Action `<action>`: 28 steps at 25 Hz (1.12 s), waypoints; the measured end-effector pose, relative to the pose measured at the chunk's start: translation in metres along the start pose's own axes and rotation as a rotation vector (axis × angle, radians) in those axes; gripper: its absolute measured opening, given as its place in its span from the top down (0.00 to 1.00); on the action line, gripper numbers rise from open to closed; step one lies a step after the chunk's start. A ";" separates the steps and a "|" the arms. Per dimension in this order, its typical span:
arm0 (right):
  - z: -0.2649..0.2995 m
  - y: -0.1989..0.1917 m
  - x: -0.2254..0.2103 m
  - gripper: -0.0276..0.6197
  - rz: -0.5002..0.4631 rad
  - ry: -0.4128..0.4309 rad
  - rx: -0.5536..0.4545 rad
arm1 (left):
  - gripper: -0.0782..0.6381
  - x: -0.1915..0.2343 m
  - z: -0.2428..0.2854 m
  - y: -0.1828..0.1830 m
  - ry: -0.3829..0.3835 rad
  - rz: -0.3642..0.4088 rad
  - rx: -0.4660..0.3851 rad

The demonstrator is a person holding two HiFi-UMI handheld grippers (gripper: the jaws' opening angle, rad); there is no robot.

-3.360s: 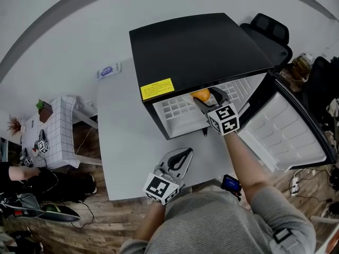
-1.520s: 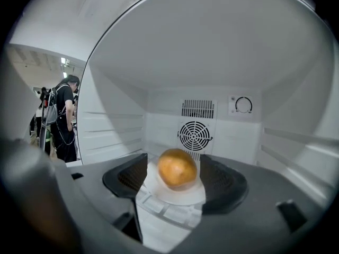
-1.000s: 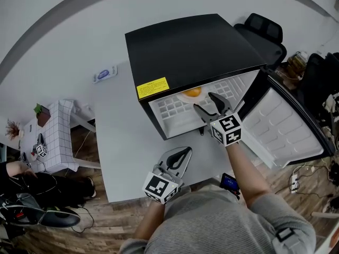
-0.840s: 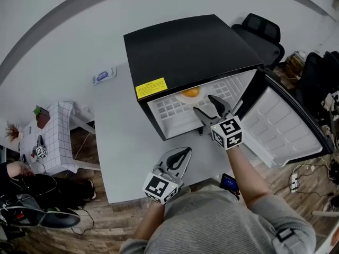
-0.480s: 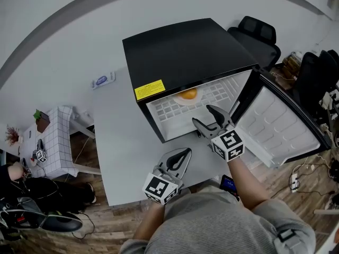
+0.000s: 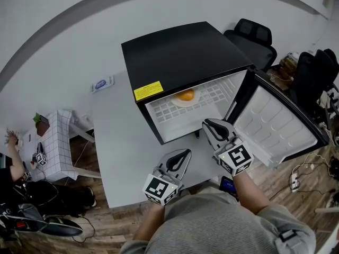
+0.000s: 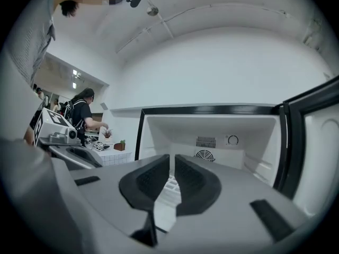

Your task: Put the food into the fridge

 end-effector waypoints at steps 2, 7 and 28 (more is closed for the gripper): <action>-0.008 0.000 0.004 0.92 -0.009 0.010 0.004 | 0.88 -0.002 0.000 0.000 -0.004 0.001 0.001; -0.034 0.003 0.012 0.94 0.012 0.026 -0.014 | 0.88 -0.006 -0.001 0.001 -0.006 0.003 0.001; -0.064 -0.005 0.039 0.94 0.136 0.091 -0.042 | 0.88 -0.006 -0.002 0.003 -0.014 0.009 0.002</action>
Point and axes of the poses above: the fingertips, and each gripper's own axes: z forward along the fingers, x to its left, y out of its top, the point moved 3 cm from there along -z, backward along the fingers, and after that the axes turned 5 degrees about -y, right-handed, at the moved point
